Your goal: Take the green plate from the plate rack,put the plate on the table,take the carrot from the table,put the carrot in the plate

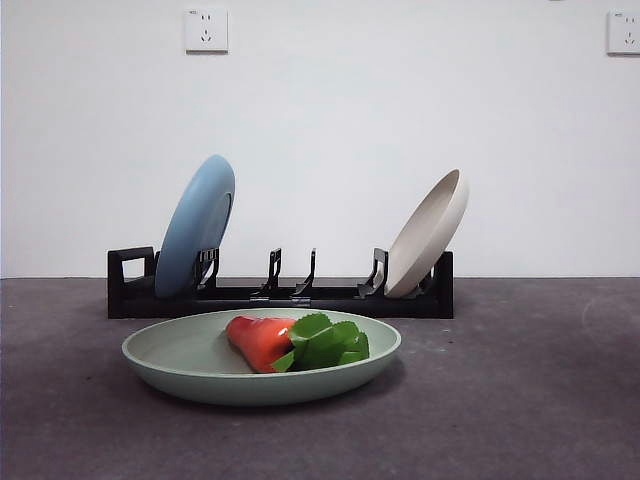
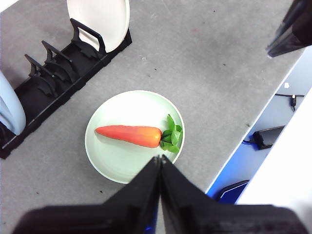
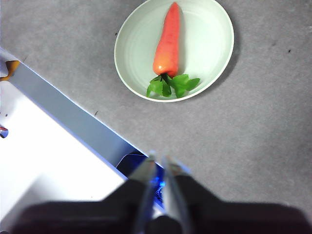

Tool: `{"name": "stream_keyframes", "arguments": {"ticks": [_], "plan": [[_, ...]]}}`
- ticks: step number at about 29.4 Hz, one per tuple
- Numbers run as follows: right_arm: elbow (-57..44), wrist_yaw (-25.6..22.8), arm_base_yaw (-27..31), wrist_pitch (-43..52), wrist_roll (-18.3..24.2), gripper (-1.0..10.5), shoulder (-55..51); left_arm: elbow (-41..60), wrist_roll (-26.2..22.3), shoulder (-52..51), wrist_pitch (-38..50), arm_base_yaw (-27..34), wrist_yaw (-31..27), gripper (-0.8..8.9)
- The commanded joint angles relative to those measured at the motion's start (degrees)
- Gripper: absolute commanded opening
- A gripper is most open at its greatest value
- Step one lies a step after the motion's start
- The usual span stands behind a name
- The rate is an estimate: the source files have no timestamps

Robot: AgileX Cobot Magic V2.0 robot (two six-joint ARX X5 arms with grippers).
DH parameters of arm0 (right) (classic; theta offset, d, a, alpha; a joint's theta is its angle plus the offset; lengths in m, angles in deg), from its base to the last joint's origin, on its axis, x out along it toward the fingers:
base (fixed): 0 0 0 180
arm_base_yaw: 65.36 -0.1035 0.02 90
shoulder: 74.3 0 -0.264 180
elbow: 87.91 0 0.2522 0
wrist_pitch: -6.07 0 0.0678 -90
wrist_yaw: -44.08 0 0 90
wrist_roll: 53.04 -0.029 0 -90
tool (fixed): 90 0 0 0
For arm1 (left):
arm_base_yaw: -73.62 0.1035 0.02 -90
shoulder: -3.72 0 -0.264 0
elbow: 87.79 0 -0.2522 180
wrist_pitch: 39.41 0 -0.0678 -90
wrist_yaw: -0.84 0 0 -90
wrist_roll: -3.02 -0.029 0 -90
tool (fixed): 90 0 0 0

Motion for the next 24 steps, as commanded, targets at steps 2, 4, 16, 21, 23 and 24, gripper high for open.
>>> {"name": "stream_keyframes", "arguments": {"ticks": [2, 4, 16, 21, 23, 24], "plan": [[-0.02, -0.09, -0.17, 0.33, 0.22, 0.0, -0.04, 0.26, 0.28, -0.09, 0.13, -0.11, -0.26, -0.04], [-0.02, -0.13, -0.11, 0.31, 0.24, 0.0, -0.07, 0.26, 0.28, -0.09, 0.13, -0.11, -0.24, -0.04], [-0.02, -0.24, -0.09, 0.31, 0.24, 0.0, -0.39, 0.28, -0.61, -0.09, 0.7, -0.11, -0.37, -0.04], [-0.02, -0.24, -0.09, 0.31, 0.22, 0.0, -0.48, 0.33, -7.72, -1.44, 6.12, 3.8, -1.75, -0.04], [-0.02, -0.24, -0.11, 0.28, 0.22, 0.0, -0.48, 0.52, -11.91, -2.1, 12.31, 9.25, 0.57, -0.04], [-0.02, -0.24, -0.09, 0.31, 0.24, 0.0, -0.48, 0.87, -13.55, -2.58, 15.12, 11.96, 2.62, -0.03]]}}
